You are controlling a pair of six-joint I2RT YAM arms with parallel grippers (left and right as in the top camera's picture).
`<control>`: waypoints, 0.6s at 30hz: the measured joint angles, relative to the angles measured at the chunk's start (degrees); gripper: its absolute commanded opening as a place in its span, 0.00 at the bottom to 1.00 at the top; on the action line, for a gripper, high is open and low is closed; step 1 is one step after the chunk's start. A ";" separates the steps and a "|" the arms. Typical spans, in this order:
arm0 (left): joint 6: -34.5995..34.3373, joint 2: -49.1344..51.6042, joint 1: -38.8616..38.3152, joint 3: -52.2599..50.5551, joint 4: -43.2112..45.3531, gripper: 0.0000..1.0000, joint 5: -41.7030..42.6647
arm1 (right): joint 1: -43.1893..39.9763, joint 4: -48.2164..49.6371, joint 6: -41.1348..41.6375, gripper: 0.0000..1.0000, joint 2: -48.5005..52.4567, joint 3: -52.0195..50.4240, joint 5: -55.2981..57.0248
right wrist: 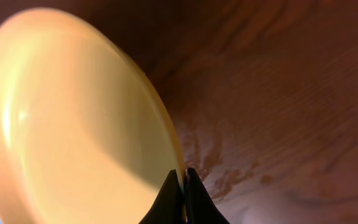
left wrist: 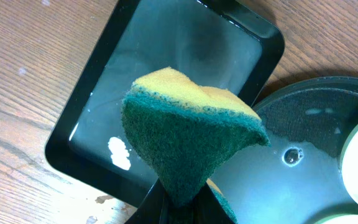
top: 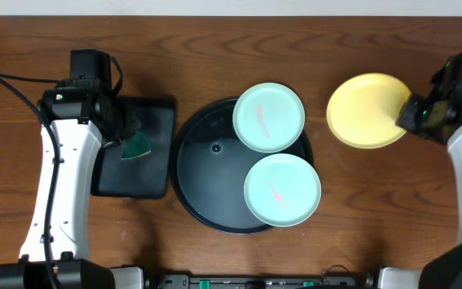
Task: Clean dirty plates on tray and stack at the side
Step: 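Lift the yellow plate with the right gripper and carry it right, then set the yellow plate down on the table and release it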
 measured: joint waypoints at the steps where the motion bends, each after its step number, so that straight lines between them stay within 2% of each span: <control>1: 0.00 0.00 0.00 0.00 0.02 0.07 -0.02 | 0.00 2.38 -0.35 0.01 0.07 -2.75 0.37; 11: 0.00 0.00 0.00 0.00 0.81 0.07 0.00 | 0.00 21.24 -2.49 0.03 0.48 -21.66 0.11; 14: 0.00 0.00 0.00 0.00 0.81 0.08 0.00 | 0.00 24.37 -3.10 0.17 0.50 -25.66 -0.35; 18: 0.00 0.00 0.00 0.00 0.85 0.07 -0.02 | 0.02 25.33 -3.65 0.28 0.55 -27.43 -0.66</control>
